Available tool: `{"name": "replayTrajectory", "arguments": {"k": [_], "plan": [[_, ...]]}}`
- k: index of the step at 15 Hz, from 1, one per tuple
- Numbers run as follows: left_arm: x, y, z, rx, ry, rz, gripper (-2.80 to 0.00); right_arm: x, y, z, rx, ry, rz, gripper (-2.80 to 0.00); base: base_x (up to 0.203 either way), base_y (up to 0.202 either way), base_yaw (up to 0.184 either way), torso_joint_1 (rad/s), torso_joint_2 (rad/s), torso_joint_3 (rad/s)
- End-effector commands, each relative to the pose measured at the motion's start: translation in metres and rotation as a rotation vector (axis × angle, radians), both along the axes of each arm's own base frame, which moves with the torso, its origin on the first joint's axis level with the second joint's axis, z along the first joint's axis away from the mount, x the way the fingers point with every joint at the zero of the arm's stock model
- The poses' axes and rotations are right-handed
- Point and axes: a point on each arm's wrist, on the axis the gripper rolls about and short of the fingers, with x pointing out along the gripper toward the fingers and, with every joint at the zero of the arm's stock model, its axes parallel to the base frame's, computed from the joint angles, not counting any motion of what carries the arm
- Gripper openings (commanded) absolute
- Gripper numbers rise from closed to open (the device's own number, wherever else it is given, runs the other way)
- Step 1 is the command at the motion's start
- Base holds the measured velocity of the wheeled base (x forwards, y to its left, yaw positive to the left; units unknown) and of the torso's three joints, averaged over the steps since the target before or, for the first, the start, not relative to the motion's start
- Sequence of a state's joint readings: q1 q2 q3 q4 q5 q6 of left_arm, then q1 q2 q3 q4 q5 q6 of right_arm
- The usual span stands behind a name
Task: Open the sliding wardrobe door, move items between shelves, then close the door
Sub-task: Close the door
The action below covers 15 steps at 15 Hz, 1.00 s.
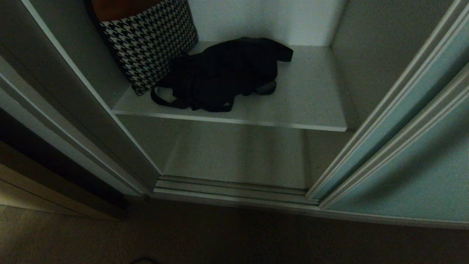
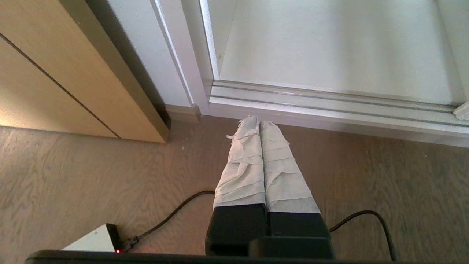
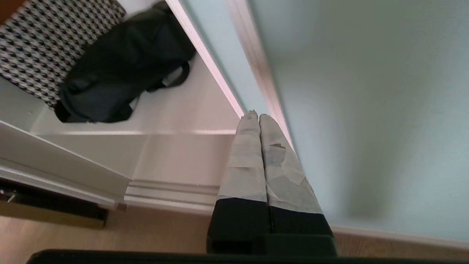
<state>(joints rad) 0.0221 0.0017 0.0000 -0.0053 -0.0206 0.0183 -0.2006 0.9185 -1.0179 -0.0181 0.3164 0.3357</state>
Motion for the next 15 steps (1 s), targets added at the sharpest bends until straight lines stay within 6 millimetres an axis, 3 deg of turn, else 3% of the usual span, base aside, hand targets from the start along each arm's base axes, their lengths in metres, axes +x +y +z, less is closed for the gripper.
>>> {"name": "replayTrajectory", "arguments": {"k": [1,15], "plan": [[0.0,0.0,0.0,0.0,-0.001,0.002,-2.8,0.012,-0.003,-0.003,0.008,0.034,0.004,-2.8,0.0,0.0,0.0,0.0,0.0,0.0],[0.0,0.0,0.0,0.0,-0.001,0.001,-2.8,0.037,-0.008,-0.003,0.01,0.036,0.009,-2.8,0.0,0.0,0.0,0.0,0.0,0.0]]}}
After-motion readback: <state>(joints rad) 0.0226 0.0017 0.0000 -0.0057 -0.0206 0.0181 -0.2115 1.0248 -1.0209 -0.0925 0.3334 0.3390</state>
